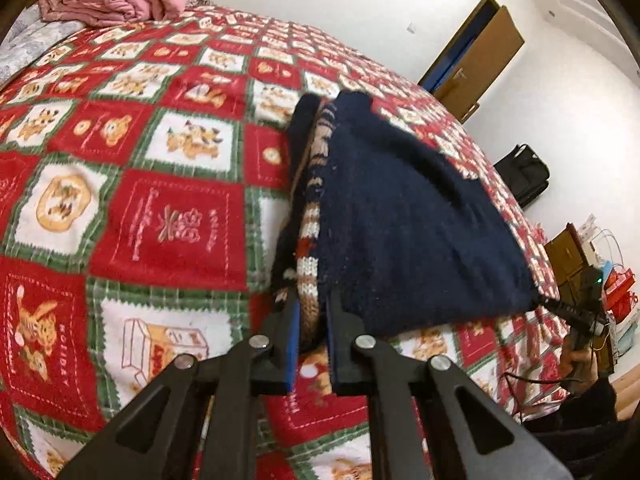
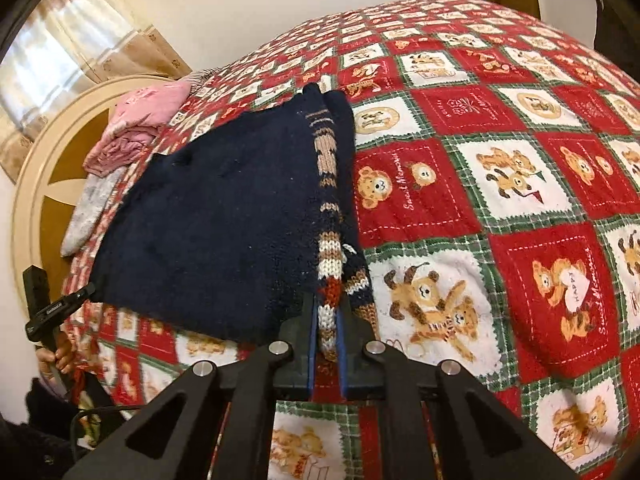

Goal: Fold small clothes

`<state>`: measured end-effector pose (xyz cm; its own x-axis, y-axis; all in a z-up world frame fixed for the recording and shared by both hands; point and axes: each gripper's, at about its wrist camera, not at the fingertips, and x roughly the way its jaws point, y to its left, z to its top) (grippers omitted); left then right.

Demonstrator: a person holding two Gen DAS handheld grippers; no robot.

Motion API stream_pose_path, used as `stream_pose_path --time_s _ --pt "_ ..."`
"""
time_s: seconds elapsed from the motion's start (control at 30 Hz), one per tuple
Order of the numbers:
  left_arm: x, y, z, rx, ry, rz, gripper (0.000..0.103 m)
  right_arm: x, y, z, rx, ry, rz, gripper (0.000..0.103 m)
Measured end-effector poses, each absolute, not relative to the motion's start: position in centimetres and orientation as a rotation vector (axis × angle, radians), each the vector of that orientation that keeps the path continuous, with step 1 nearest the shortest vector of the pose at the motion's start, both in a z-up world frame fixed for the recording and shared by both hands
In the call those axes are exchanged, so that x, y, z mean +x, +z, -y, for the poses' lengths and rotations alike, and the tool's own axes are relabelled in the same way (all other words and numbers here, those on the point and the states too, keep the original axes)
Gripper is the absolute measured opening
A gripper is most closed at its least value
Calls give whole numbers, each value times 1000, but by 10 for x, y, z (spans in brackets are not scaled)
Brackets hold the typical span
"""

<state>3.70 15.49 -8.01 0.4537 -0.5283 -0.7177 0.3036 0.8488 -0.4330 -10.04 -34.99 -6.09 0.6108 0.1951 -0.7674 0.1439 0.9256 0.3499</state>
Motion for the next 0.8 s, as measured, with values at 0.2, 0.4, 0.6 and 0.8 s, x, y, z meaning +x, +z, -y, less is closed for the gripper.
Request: stream_pose_path --time_s 0.2,0.4,0.6,0.8 --pt "27 -79 -137 -89 -492 -982 12 -90 -63 342 257 -40 -991 8" --pt "8 -87 -166 -168 -466 -982 12 -93 -65 352 306 -23 -1004 8" --pt "20 -59 -187 -206 -389 -936 12 -98 -18 364 433 -46 -847 25" --pt "50 1 -135 -110 -455 -793 12 -51 33 318 253 -18 -700 77"
